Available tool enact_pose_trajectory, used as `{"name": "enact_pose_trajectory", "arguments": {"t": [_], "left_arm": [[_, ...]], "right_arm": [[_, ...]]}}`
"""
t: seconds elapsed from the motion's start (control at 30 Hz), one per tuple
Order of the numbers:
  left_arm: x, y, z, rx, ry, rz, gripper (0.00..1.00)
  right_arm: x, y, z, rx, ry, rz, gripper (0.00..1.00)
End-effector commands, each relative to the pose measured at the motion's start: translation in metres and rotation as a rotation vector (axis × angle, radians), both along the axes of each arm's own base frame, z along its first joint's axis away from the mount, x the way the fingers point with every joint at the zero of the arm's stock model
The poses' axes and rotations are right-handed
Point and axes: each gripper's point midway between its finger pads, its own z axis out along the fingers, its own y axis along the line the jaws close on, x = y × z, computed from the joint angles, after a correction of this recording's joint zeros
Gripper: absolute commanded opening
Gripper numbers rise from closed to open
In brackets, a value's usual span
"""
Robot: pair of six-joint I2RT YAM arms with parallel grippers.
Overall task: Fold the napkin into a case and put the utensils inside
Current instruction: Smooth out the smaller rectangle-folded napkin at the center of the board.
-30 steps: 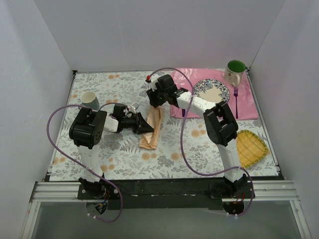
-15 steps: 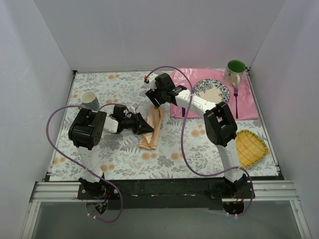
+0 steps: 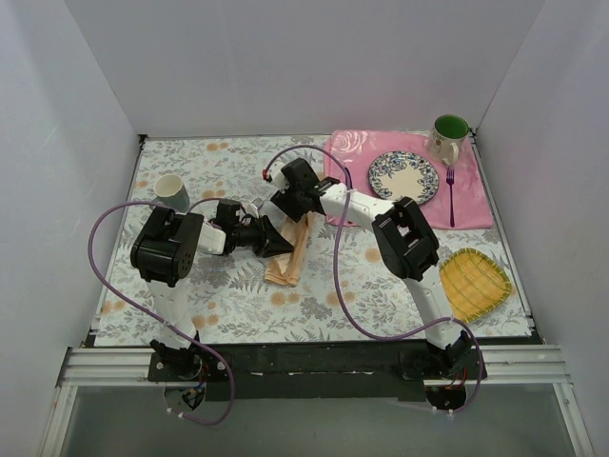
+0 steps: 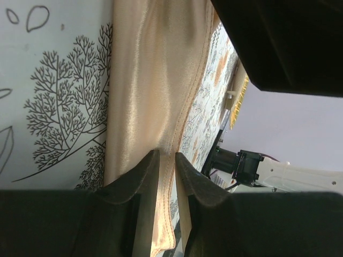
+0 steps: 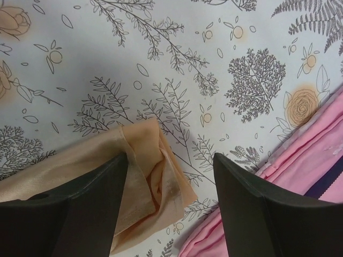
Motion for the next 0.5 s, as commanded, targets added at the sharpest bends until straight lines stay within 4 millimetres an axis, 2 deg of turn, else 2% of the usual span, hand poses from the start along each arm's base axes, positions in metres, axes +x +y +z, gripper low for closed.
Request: {"name": "enact_pose_trajectory", "arguments": {"t": [0.0, 0.07, 0.2, 0.33, 0.47], "left_arm": [[-0.021, 0.023, -0.056, 0.201, 0.129, 0.082, 0.21], [-0.021, 0.023, -0.056, 0.204, 0.126, 0.082, 0.21], [-0.02, 0.025, -0.057, 0.214, 0.126, 0.087, 0.21], [-0.021, 0.026, -0.061, 0.227, 0.14, 0.098, 0.2], [-0.02, 0.027, -0.062, 0.236, 0.146, 0.108, 0.18]], "right_arm": [[0.003, -0.015, -0.005, -0.076, -0.039, -0.008, 0.72], [0.003, -0.018, -0.009, -0.093, -0.055, -0.004, 0.7], [0.003, -0.016, 0.0, -0.095, -0.086, 0.007, 0.68], [-0.002, -0.006, 0.027, -0.048, -0.107, 0.036, 0.67], [-0.002, -0.008, 0.041, -0.05, -0.115, 0.024, 0.64]]}}
